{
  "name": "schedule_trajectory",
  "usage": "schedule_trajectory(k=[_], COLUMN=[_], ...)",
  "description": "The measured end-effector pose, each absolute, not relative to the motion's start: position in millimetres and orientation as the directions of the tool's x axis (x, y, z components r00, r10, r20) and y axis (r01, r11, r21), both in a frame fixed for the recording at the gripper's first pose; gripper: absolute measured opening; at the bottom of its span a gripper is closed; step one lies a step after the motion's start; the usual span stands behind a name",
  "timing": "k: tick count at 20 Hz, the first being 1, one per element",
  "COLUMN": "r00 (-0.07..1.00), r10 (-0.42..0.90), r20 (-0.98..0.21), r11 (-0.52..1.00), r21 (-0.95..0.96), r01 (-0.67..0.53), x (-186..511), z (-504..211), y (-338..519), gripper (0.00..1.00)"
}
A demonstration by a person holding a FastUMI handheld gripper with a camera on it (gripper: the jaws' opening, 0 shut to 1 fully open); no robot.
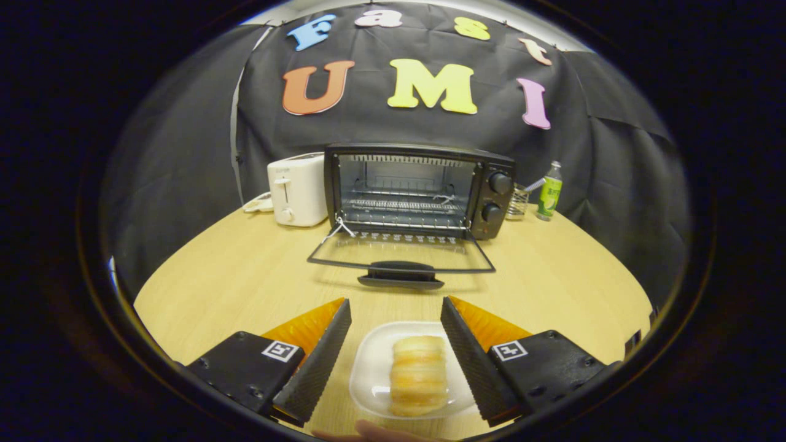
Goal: Open the toaster oven, put the food inside, and close the toaster oven door.
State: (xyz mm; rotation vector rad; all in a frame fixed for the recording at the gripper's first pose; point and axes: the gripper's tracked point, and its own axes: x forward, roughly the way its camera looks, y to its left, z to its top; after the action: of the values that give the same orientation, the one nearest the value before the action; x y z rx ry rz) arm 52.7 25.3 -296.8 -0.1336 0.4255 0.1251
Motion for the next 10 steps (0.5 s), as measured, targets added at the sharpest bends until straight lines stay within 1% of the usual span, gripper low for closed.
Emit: schedule_trajectory(k=[4, 7, 10], r00=[0.869, 0.842, 0.824], r10=[0.077, 0.045, 0.061], r20=[-0.488, -0.538, -0.563], r11=[0.995, 0.997, 0.996], r21=[-0.021, -0.029, -0.015], r01=[-0.100, -0.073, -0.084], x=[34, 32, 30], z=[-324, -345, -355], y=[5, -10, -9], gripper=[0.99, 0.98, 0.96])
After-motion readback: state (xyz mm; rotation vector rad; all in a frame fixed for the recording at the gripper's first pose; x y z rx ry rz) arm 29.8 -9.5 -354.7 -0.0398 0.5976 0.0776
